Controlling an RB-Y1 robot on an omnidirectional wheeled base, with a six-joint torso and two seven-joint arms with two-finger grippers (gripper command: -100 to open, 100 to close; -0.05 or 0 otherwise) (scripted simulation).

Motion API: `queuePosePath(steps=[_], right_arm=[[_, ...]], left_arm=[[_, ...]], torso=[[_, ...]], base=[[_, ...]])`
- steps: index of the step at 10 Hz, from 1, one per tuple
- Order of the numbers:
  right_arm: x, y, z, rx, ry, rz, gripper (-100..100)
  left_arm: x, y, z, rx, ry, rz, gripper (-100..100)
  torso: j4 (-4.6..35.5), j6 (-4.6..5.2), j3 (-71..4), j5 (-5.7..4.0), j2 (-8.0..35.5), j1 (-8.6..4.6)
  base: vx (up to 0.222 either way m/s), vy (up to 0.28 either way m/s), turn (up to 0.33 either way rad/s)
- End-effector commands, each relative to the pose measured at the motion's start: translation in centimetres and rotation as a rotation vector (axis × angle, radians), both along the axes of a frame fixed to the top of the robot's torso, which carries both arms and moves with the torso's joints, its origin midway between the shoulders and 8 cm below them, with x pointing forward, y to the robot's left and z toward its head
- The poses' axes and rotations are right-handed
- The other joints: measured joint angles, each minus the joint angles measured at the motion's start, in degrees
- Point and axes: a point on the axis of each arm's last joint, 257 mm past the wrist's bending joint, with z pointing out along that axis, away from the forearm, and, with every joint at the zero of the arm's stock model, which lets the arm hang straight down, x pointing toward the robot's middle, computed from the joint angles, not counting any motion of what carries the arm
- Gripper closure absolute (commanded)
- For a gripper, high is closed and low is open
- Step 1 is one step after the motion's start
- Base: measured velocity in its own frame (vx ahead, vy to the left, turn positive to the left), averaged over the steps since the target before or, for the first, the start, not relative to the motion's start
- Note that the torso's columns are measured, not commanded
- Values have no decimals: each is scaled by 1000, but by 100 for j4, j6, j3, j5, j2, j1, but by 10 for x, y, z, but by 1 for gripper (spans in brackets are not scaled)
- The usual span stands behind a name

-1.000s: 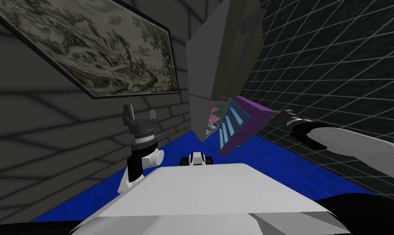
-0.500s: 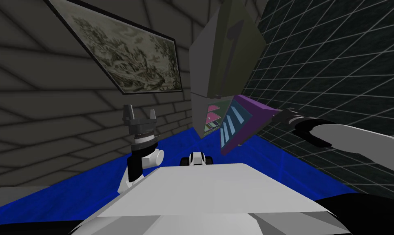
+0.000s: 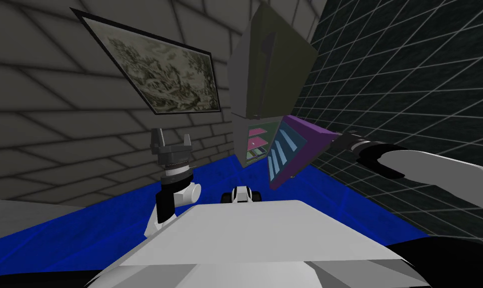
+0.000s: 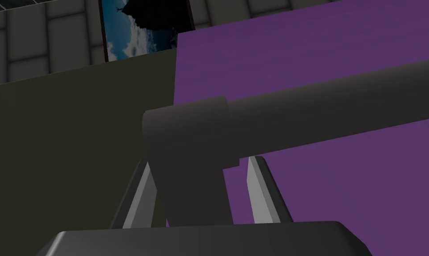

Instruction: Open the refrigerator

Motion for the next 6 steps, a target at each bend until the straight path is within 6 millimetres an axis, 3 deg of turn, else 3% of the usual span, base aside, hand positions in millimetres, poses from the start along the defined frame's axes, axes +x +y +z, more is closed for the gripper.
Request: queuePosePath(steps=[1, 5, 6], right_arm=[[9, 25, -4, 6, 7, 49, 100], [20, 63, -9, 10, 17, 129, 100], [20, 63, -9, 10, 17, 129, 100]], left_arm=[[0, 0, 0, 0, 0, 0, 0], [0, 0, 0, 0, 0, 0, 0], [0, 0, 0, 0, 0, 0, 0]], torso=[[-7, -5, -1, -4, -2, 7], [-4, 11, 7, -7, 8, 3], [-8, 18, 7, -8, 7, 17]], base=[[-101, -299, 74], [-101, -355, 72], [-43, -238, 38]])
